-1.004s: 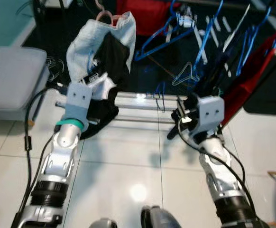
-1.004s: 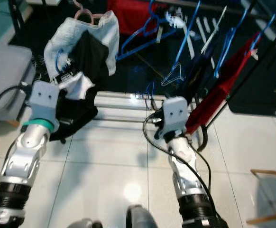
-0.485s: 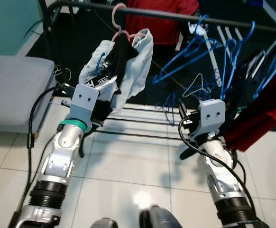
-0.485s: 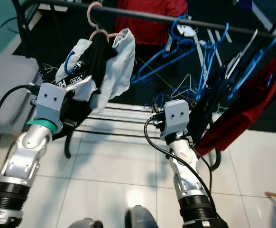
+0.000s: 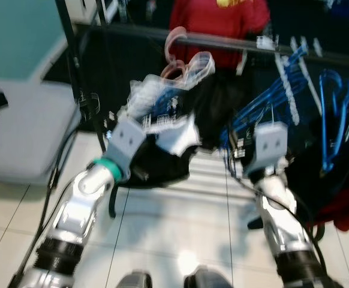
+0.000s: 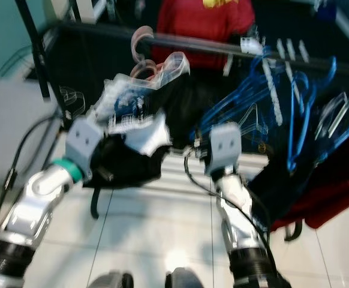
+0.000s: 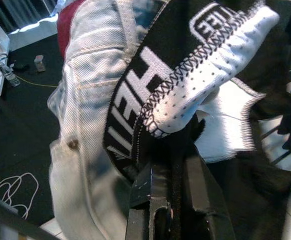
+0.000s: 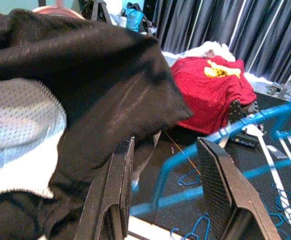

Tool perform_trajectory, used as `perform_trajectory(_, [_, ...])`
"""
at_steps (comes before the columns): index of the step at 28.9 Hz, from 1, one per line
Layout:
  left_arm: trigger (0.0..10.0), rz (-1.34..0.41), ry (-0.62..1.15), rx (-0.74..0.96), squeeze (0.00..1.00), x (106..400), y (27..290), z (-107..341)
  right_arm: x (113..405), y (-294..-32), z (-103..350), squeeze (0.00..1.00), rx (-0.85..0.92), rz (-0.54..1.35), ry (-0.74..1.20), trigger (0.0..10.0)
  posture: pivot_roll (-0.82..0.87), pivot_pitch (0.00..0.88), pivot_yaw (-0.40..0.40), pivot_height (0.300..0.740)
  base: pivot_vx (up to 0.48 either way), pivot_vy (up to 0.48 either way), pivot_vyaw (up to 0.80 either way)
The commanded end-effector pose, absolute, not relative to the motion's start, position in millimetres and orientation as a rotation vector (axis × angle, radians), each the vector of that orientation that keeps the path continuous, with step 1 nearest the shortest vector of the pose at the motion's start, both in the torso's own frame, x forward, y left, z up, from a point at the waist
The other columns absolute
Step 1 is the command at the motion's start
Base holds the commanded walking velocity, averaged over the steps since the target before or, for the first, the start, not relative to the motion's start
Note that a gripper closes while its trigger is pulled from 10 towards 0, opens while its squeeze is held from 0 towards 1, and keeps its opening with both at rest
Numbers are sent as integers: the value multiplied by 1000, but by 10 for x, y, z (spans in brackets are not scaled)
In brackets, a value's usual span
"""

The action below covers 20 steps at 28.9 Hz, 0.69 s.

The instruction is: Hang hanger

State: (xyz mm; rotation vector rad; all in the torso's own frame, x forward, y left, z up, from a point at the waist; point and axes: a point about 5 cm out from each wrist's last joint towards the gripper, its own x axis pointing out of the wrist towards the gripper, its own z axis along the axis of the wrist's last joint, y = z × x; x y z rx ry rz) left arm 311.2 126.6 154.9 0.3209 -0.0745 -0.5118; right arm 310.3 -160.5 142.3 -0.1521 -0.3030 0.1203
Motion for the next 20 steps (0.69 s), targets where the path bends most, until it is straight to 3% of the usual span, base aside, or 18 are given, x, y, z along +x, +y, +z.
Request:
perform_trajectory(1, [10000,-565,-73,309,0,3079,1156,1546,3094,-1647,1386,0,-155,103,-289,10000,-91,42,34,740,352,0,0])
perform_trajectory(5, [10000,-597,-67,301,0,3058,1110,1541,3096,-1645,1388,0,-156,103,-290,10000,-93,41,34,740,310,0,0])
perform_trajectory(11, [10000,-832,-29,244,0,2820,1000,1515,3099,-1646,1388,0,-158,100,-293,10000,-94,42,38,740,0,0,0])
perform_trajectory(20, [10000,-927,-5,213,0,2720,942,1522,3098,-1642,1380,0,-159,99,-292,10000,-94,42,38,740,0,0,0])
